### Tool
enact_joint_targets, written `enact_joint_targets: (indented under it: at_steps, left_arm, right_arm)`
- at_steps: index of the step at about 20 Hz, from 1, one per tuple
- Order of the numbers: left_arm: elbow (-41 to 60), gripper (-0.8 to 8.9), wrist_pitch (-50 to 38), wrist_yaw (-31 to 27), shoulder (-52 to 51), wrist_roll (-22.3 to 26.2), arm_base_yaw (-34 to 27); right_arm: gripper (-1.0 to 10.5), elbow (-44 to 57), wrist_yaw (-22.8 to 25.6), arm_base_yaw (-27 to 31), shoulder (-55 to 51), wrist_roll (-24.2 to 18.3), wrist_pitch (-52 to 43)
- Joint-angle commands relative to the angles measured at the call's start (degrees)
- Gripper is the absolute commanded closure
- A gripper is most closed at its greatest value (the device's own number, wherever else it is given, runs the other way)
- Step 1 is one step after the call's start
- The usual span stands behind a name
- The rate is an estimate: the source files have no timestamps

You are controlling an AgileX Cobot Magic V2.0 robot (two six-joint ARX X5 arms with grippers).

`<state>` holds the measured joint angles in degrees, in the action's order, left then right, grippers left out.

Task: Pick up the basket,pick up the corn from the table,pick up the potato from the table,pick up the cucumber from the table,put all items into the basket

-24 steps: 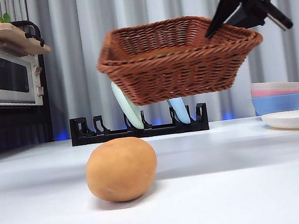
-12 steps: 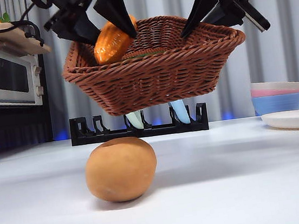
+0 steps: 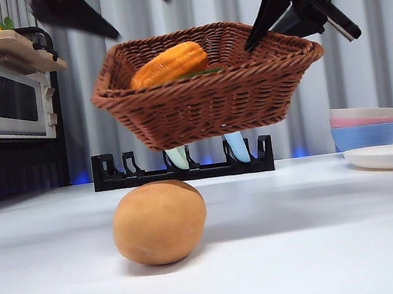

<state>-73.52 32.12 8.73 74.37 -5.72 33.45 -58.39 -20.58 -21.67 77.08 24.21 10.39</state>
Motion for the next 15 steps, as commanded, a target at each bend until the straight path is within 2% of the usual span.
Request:
enact_joint_targets:
  at_steps: [1,4,7,10,15]
  left_arm:
    - [-0.11,3.12,5.51,0.50,-6.67,-0.50,0.00]
    - [-0.11,3.12,17.35,0.46,-13.14,-0.59,0.04]
    - [0.44,3.12,28.41,0.42,-14.01,-0.44,1.31]
    - [4.55,3.12,27.87,0.74,-13.90,-0.57,4.79]
    - [11.13,3.10,17.79,0.50,-8.13,-5.64,8.26]
  right_arm:
    - [9.6,-0.17,-0.13,1.92,-0.24,1.49,-2.64]
    - [9.6,-0.17,-0.46,5.90,-0.24,2.45,-4.17]
    - [9.6,-0.17,-0.48,9.88,-0.24,2.54,-4.55]
    - [9.6,-0.17,-0.52,13.03,-0.24,2.54,-4.59]
    - [9.6,-0.17,-2.01,16.11,-0.24,2.54,-4.59]
